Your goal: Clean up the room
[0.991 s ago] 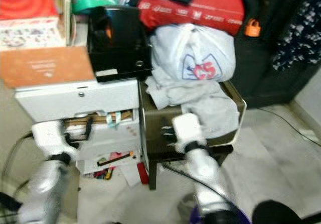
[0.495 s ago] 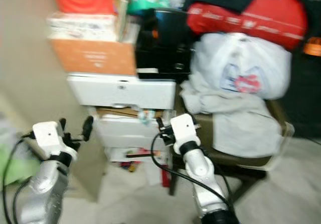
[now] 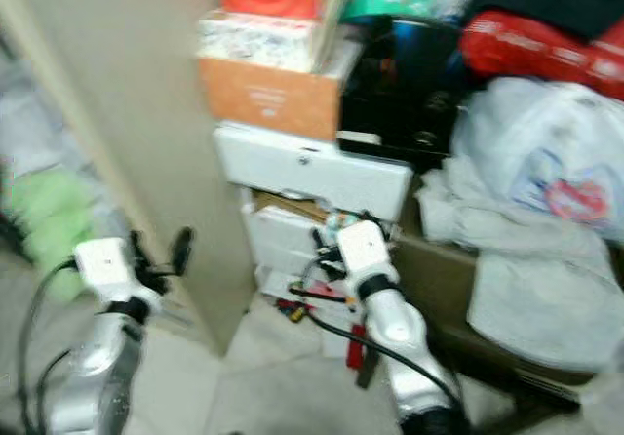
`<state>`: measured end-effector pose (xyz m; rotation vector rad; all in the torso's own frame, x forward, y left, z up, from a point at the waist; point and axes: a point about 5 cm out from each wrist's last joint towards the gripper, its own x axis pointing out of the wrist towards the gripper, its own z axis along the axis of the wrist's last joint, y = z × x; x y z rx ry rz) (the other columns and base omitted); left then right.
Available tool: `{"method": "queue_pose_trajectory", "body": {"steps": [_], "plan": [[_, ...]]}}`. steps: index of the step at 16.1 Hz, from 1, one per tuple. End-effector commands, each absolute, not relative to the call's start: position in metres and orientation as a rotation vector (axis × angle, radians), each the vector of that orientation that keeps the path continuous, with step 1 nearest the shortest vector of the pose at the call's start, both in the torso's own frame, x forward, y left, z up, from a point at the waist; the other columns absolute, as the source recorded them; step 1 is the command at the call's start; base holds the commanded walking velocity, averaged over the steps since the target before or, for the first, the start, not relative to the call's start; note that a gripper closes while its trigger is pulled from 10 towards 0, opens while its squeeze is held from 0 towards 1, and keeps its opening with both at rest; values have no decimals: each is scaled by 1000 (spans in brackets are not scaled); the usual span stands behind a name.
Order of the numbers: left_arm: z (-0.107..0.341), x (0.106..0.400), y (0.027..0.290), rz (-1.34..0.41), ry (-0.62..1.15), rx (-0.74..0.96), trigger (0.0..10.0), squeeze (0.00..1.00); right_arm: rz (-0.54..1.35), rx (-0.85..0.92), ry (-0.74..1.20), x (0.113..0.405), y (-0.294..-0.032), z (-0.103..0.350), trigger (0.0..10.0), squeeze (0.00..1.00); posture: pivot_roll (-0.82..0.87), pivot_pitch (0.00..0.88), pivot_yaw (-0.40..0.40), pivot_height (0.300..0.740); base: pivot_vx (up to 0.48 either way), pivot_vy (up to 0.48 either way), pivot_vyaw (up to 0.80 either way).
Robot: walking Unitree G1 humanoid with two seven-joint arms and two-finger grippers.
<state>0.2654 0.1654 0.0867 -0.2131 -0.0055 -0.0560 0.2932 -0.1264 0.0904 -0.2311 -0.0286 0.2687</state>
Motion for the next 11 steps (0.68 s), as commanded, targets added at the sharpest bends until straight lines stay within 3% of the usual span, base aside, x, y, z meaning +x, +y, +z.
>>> {"method": "queue_pose_trajectory", "body": {"steps": [1, 11], "plan": [[89, 266, 173, -41, -7, -196, 10000, 0, 284, -214, -37, 295, -119, 93, 10000, 0, -104, 40, -27, 740, 0, 0, 800], [90, 268, 174, -36, -7, -196, 10000, 0, 280, -206, -34, 297, -119, 94, 10000, 0, -104, 52, -29, 740, 0, 0, 800]]}}
